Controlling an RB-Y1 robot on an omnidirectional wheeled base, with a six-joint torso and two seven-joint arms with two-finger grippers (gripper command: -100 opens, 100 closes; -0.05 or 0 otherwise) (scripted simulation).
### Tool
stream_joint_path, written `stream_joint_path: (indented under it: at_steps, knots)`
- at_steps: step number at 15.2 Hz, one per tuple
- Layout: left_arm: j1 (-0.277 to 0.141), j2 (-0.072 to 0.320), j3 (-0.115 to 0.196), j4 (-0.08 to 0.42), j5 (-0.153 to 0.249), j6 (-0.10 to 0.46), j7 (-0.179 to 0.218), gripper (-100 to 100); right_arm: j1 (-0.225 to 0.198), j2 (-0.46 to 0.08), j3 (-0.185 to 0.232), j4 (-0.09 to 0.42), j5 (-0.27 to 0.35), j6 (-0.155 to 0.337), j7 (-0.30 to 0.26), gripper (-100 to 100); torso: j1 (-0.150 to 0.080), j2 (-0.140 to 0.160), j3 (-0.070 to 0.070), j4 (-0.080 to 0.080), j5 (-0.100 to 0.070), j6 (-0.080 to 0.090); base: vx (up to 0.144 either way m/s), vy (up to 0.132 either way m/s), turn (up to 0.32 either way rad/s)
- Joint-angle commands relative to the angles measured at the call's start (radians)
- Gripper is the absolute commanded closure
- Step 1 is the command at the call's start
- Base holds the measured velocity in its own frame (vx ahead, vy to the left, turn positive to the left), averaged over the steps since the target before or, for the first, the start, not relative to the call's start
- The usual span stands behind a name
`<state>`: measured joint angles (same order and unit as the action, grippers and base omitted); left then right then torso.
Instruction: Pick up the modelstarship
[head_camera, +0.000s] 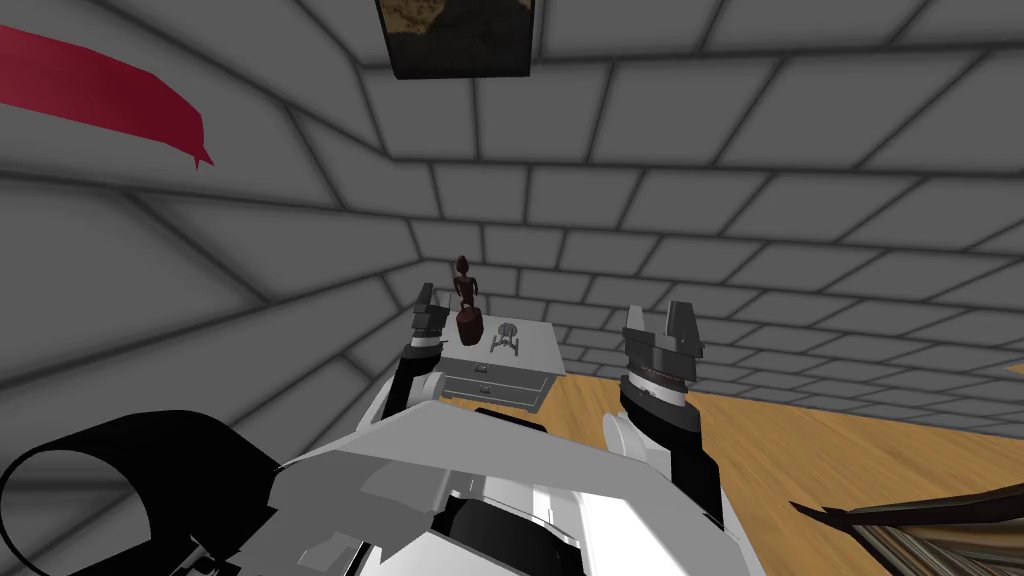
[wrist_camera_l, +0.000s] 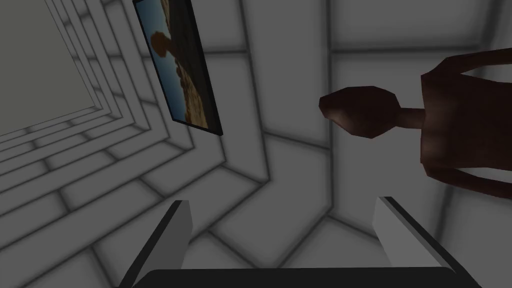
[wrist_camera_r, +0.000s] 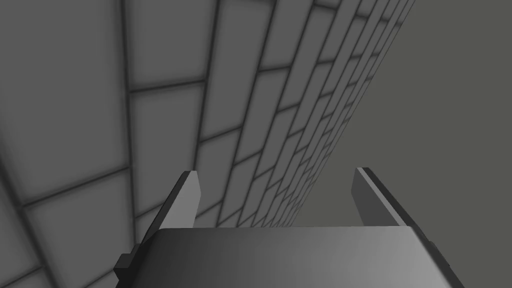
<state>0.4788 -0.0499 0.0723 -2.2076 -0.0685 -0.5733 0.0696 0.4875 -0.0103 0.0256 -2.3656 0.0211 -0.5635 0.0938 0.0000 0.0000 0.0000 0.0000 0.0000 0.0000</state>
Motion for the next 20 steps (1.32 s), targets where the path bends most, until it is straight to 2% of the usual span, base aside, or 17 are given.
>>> stream_joint_path:
  at_steps: [1, 2, 3, 4, 5, 6, 8, 9, 13, 14, 16, 17, 19, 20]
  knots:
    - [-0.005, 0.05, -0.002, 0.006, -0.001, 0.008, 0.0, -100, 0.0, 0.0, 0.0, 0.0, 0.0, 0.0, 0.0, 0, 0.0, 0.0, 0.0, 0.0, 0.0, 0.0, 0.0, 0.0, 0.0]
    - [-0.005, 0.05, -0.002, 0.006, -0.001, 0.008, 0.0, -100, 0.0, 0.0, 0.0, 0.0, 0.0, 0.0, 0.0, 0, 0.0, 0.0, 0.0, 0.0, 0.0, 0.0, -0.009, -0.003, -0.01]
    - [-0.01, 0.085, -0.005, 0.011, -0.002, 0.016, 0.0, -100, 0.0, 0.0, 0.0, 0.0, 0.0, 0.0, 0.0, 0, 0.0, 0.0, 0.0, 0.0, 0.0, 0.0, -0.014, -0.005, -0.015]
    - [-0.01, 0.085, -0.005, 0.011, -0.002, 0.016, 0.0, -100, 0.0, 0.0, 0.0, 0.0, 0.0, 0.0, 0.0, 0, 0.0, 0.001, 0.0, 0.0, 0.0, 0.0, -0.015, -0.006, -0.013]
    - [-0.017, 0.119, -0.008, 0.019, -0.004, 0.026, 0.0, -100, 0.0, 0.0, 0.0, 0.0, 0.0, 0.0, 0.0, 0, 0.0, 0.001, 0.0, 0.0, 0.0, 0.0, -0.018, -0.006, -0.014]
    - [-0.017, 0.119, -0.008, 0.019, -0.004, 0.026, 0.0, -100, 0.0, 0.0, 0.0, 0.0, 0.0, 0.0, 0.0, 0, 0.0, 0.001, 0.001, 0.0, 0.0, 0.0, -0.02, -0.006, -0.014]
    - [-0.035, 0.175, -0.017, 0.039, -0.008, 0.054, 0.0, -100, 0.0, 0.0, 0.0, 0.0, 0.0, 0.0, 0.0, 0, 0.0, 0.001, 0.001, 0.0, 0.0, 0.0, -0.028, -0.01, -0.031]
    - [-0.035, 0.179, -0.017, 0.039, -0.008, 0.054, 0.0, -100, 0.0, 0.0, 0.0, 0.0, 0.0, 0.0, 0.0, 0, 0.0, 0.002, 0.001, 0.0, 0.0, 0.0, -0.033, -0.011, -0.029]
    - [-0.085, 0.267, -0.041, 0.098, -0.017, 0.135, 0.0, -100, 0.0, 0.0, 0.0, 0.0, 0.0, 0.0, 0.0, 0, -0.001, 0.003, 0.002, 0.001, 0.0, 0.0, -0.048, -0.015, -0.055]
    - [-0.085, 0.267, -0.041, 0.098, -0.017, 0.135, 0.0, -100, 0.0, 0.0, 0.0, 0.0, 0.0, 0.0, 0.0, 0, -0.001, 0.004, 0.002, 0.001, 0.0, 0.0, -0.049, -0.011, -0.048]
    - [-0.117, 0.297, -0.054, 0.134, -0.022, 0.187, 0.0, -100, 0.0, 0.0, 0.0, 0.0, 0.0, 0.0, 0.0, 0, -0.001, 0.004, 0.002, 0.001, 0.0, 0.0, -0.054, -0.013, -0.05]
    - [-0.117, 0.297, -0.054, 0.134, -0.022, 0.187, 0.0, -100, 0.0, 0.0, 0.0, 0.0, 0.0, 0.0, 0.0, 0, -0.001, 0.004, 0.002, 0.001, 0.0, 0.0, -0.054, -0.014, -0.051]
    - [-0.151, 0.318, -0.069, 0.175, -0.027, 0.241, 0.0, -100, 0.0, 0.0, 0.0, 0.0, 0.0, 0.0, 0.0, 0, -0.001, 0.004, 0.002, 0.001, 0.0, 0.0, -0.051, -0.012, -0.071]
    - [-0.151, 0.318, -0.069, 0.175, -0.027, 0.244, 0.0, -100, 0.0, 0.0, 0.0, 0.0, 0.0, 0.0, 0.0, 0, -0.001, 0.004, 0.002, 0.001, 0.0, 0.0, -0.049, -0.007, -0.055]
